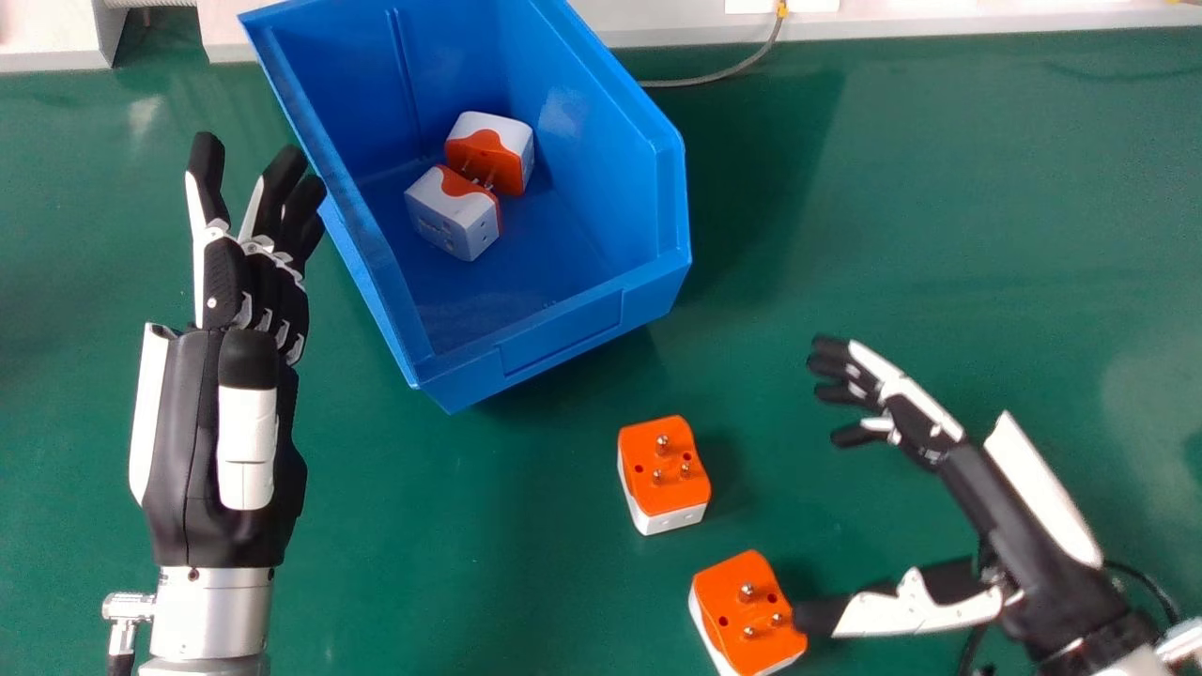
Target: Pick all objects and put in blue box
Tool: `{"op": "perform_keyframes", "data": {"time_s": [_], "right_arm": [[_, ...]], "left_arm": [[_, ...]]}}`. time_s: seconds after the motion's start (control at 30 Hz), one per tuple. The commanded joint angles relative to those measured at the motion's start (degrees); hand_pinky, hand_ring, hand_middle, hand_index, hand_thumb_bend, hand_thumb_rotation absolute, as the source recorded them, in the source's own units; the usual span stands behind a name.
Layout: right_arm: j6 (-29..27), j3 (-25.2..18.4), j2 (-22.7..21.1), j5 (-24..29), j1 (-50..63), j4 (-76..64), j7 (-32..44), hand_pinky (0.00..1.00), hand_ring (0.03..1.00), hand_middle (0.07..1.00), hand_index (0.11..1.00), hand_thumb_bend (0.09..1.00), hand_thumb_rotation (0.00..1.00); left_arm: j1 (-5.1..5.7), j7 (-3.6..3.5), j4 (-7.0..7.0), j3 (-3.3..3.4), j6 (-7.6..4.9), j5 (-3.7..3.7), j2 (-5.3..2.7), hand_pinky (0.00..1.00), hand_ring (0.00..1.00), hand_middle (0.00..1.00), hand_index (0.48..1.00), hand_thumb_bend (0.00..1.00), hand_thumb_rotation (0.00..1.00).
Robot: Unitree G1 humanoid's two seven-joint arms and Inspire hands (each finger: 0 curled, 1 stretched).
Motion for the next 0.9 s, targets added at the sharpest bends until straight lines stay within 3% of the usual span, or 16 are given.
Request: {"op": "perform_keyframes", "data": {"time_s": [0.0, 0.23, 0.57, 0.87], "right_arm": [[0.3, 0.0, 0.4, -0.4, 0.9, -2.1, -1.3, 0.74, 0.852, 0.882, 0.901, 0.994, 0.38], [-1.0, 0.7, 1.1, -3.3, 2.9, -3.8, -3.7, 0.74, 0.86, 0.882, 0.901, 1.0, 0.39], [0.2, 1.7, -0.1, -3.7, 4.1, -5.9, -3.0, 0.74, 0.886, 0.905, 0.928, 1.0, 0.42], [3.9, 2.8, -0.1, -5.1, 5.4, -8.9, -2.9, 0.82, 0.923, 0.934, 0.953, 1.0, 0.46]], "left_arm": [[0.57, 0.15, -2.01, -0.21, -0.5, 0.16, 0.07, 0.99, 0.96, 0.97, 0.976, 0.88, 0.93], [1.44, 0.66, -3.26, -0.38, 0.17, 0.42, 0.16, 1.0, 0.97, 0.97, 0.975, 0.88, 0.93], [1.56, 1.51, -3.11, -0.46, -0.03, 1.16, 0.22, 0.99, 0.97, 0.97, 0.97, 0.85, 0.94], [1.55, 1.55, -3.51, -0.58, 0.48, 1.02, 0.32, 0.99, 0.97, 0.97, 0.97, 0.85, 0.95]]}}
